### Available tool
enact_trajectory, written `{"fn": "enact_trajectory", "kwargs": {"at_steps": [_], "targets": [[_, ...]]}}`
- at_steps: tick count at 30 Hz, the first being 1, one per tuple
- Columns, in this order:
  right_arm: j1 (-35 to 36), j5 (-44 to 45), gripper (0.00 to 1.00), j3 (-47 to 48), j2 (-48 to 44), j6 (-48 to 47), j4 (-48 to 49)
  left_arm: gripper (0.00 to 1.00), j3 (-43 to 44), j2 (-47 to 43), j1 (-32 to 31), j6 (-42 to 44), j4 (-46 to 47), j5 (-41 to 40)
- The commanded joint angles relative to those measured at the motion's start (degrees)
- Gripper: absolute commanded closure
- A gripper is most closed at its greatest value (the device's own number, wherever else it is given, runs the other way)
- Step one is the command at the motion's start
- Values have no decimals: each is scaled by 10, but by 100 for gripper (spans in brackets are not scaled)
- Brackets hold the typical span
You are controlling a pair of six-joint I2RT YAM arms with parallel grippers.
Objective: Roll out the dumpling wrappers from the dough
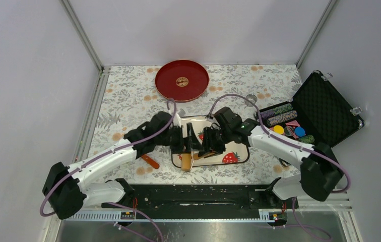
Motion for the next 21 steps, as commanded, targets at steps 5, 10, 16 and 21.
{"fn": "enact_trajectory", "kwargs": {"at_steps": [5, 10, 16, 21], "targets": [[5, 80, 100, 77, -90, -72, -143, 19, -28, -16, 167, -29, 91, 62], [1, 91, 100, 87, -128, -69, -171, 21, 41, 27, 181, 50, -84, -57], [-11, 96, 100, 104, -151, -76, -209, 31, 51, 101, 181, 74, -133, -129], [-26, 95, 100, 108, -165, -80, -222, 36, 43, 152, 181, 76, -129, -156]]}}
